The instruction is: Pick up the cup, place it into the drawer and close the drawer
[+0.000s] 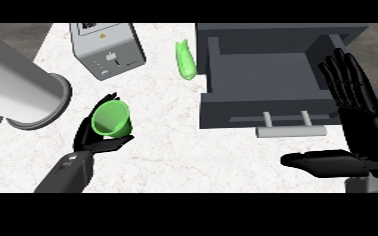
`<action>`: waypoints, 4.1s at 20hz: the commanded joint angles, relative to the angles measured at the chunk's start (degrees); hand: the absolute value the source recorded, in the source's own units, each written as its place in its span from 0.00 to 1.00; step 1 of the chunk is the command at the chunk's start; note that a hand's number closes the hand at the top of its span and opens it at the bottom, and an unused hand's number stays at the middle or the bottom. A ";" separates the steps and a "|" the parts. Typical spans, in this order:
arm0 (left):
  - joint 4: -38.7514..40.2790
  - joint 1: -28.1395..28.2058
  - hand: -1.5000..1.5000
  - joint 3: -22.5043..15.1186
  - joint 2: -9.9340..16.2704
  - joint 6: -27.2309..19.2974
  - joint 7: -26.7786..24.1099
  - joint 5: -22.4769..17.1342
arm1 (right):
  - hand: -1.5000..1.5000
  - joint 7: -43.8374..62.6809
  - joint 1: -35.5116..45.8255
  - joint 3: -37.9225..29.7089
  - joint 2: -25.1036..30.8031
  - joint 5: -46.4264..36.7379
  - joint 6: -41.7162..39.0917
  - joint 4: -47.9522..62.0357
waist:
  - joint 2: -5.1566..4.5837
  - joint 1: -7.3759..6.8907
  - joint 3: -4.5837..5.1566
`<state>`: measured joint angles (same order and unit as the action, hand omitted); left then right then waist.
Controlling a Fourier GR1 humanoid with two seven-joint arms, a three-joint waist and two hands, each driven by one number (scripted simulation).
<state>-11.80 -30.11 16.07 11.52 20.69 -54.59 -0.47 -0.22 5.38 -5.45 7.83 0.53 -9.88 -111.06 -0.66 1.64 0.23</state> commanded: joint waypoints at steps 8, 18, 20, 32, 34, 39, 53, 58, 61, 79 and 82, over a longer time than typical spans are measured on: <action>-2.32 0.55 1.00 -0.61 -2.97 16.00 -4.81 -1.89 | 0.00 -0.66 -0.95 -0.29 -0.31 -0.38 0.41 -0.31 | 0.14 -0.05 -0.02; -6.58 0.63 1.00 5.39 -1.51 5.36 -8.84 -7.51 | 0.00 -0.26 1.76 -2.57 1.42 0.17 0.22 1.45 | 0.12 -0.59 -0.03; -7.07 3.20 1.00 6.36 -0.03 4.88 -10.49 -8.19 | 0.00 0.58 1.71 -2.36 1.59 0.78 -0.33 0.83 | 0.27 -0.84 -0.06; -25.91 -1.11 1.00 0.44 -5.12 2.24 1.28 -9.17 | 0.00 0.76 -1.15 -2.37 1.34 -1.02 0.47 -0.54 | 1.19 -2.38 -0.31; -26.90 -5.52 1.00 -0.37 -4.75 -1.64 4.17 -8.29 | 0.00 1.41 0.64 -5.05 2.74 2.62 -0.96 0.56 | 0.91 -1.78 -0.28; -40.50 -6.20 1.00 -4.38 -8.21 -7.65 15.43 -8.38 | 0.00 3.21 -0.67 -0.12 -0.28 -2.15 1.54 -1.67 | 1.16 -2.54 -0.28; -42.83 -26.07 1.00 -15.94 -11.50 -26.33 34.82 -8.12 | 0.00 -1.39 1.32 -4.48 1.95 1.29 -1.06 3.49 | 0.51 -0.75 -0.25; -42.78 -27.61 1.00 -23.53 -11.51 -33.72 38.94 -13.47 | 0.00 -3.41 -4.66 -3.05 -0.18 0.70 -1.52 -0.12 | 0.69 -0.64 -0.25; -31.93 -33.35 1.00 -23.94 -11.51 -36.22 35.13 -17.80 | 0.00 -2.94 -0.63 -7.34 4.02 5.25 -4.84 4.51 | 0.27 0.58 -0.27; -16.35 -43.60 1.00 -41.97 -11.52 -45.70 37.09 -31.58 | 0.00 -2.50 2.07 -3.57 1.98 1.82 -3.26 4.71 | -0.10 2.89 -0.31; -12.67 -44.39 1.00 -44.25 -11.52 -43.36 38.12 -30.54 | 0.00 -3.76 2.57 -6.16 3.92 3.68 -4.71 5.82 | -0.40 3.15 -0.33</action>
<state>-27.04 -72.70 -24.09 0.01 -21.96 -18.55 -29.86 -3.74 6.30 -10.50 10.81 3.23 -13.98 -106.71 -0.76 3.98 -0.07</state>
